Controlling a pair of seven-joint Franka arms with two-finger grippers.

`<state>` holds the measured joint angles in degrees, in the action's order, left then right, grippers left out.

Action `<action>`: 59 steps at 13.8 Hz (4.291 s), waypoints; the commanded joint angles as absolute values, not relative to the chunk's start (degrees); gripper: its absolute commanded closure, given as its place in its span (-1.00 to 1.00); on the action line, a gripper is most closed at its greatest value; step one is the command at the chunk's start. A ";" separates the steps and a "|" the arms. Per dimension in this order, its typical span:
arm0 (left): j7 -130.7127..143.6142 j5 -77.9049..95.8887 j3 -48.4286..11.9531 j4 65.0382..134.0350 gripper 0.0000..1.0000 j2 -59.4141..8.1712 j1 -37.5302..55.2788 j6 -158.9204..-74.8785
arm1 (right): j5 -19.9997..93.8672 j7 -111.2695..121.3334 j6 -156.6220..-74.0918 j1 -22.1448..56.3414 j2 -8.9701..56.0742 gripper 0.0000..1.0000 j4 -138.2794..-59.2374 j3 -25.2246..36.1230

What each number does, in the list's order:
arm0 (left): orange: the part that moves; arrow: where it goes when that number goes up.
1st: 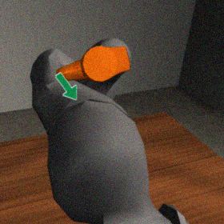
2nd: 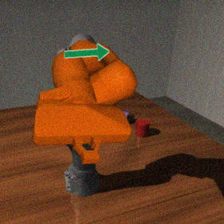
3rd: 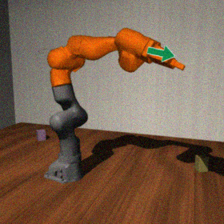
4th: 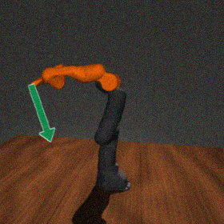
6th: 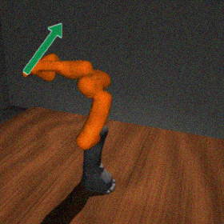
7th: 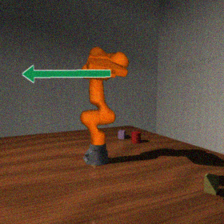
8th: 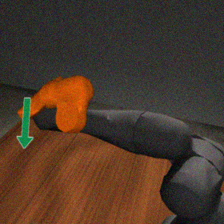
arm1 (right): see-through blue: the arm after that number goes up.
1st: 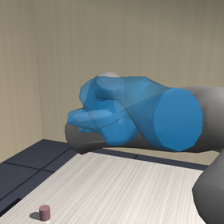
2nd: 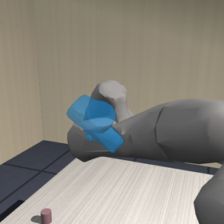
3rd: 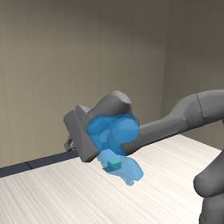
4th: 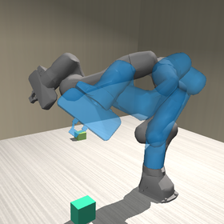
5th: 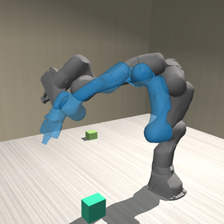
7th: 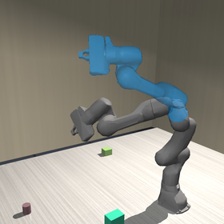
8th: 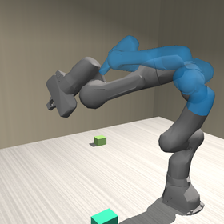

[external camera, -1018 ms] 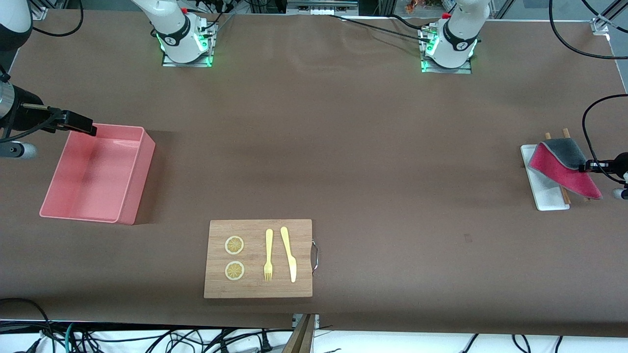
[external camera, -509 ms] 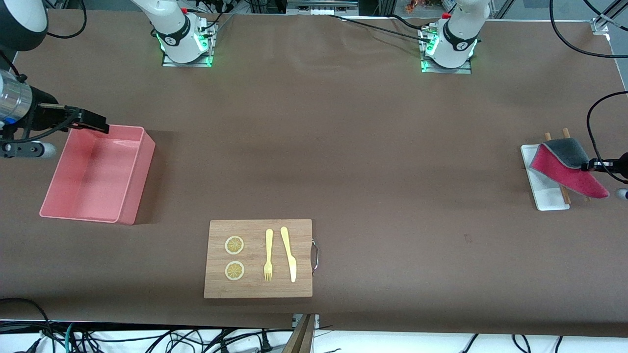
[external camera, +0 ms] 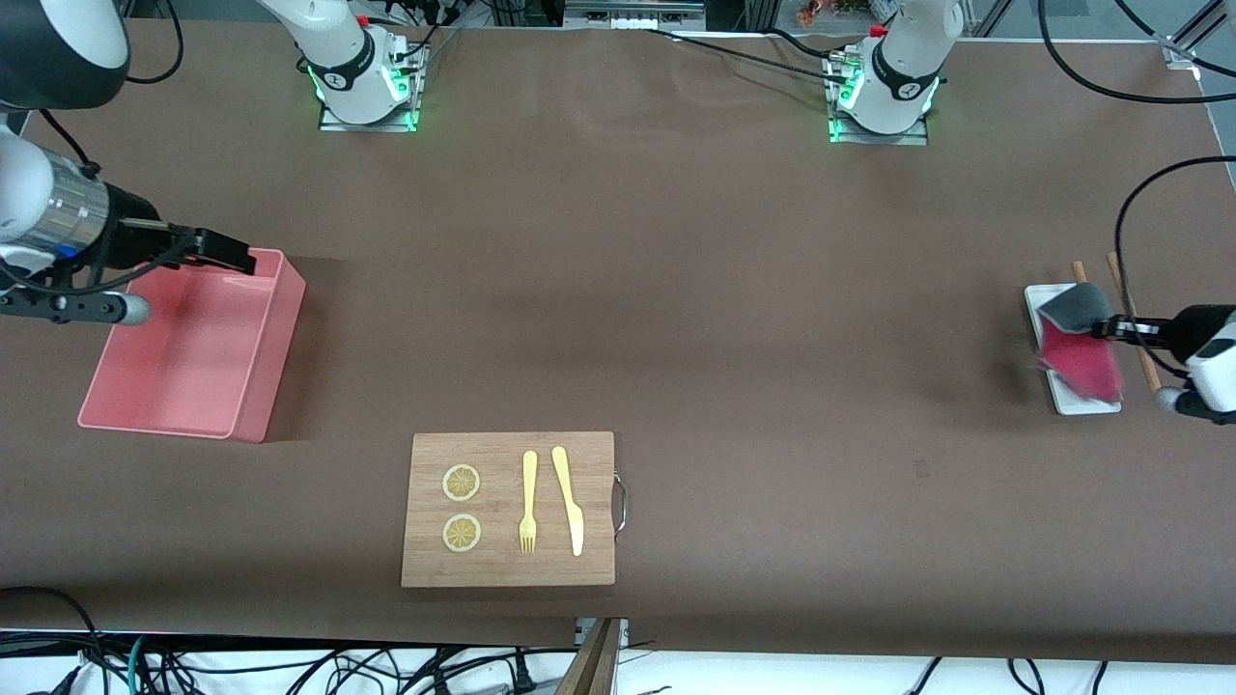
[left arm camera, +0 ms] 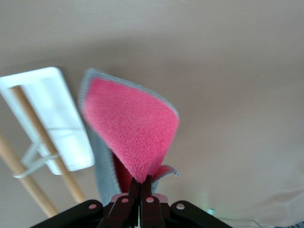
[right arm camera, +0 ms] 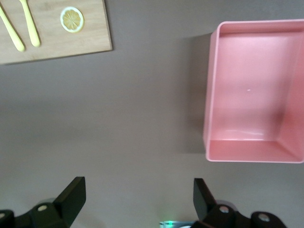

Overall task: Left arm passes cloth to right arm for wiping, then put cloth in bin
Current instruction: 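Lift the cloth off the white tray with the left gripper, then carry the cloth with the left gripper while the right gripper approaches, then move the right gripper toward the cloth held by the left gripper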

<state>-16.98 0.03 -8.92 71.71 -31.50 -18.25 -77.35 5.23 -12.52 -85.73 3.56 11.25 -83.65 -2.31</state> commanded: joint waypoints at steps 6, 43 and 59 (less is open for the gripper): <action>5.67 16.40 -9.05 66.80 1.00 -31.46 -2.93 -72.51 | 9.92 -29.16 -94.38 10.72 15.46 -1.00 -82.70 -2.29; 48.25 50.36 -9.67 67.06 1.00 -33.84 24.87 -111.45 | 23.11 -66.53 -98.45 24.26 23.20 -1.00 -84.98 -2.11; 49.04 50.19 -9.67 67.15 1.00 -33.66 24.61 -111.36 | 62.04 -66.88 -108.19 19.42 18.90 -1.00 -102.65 -0.79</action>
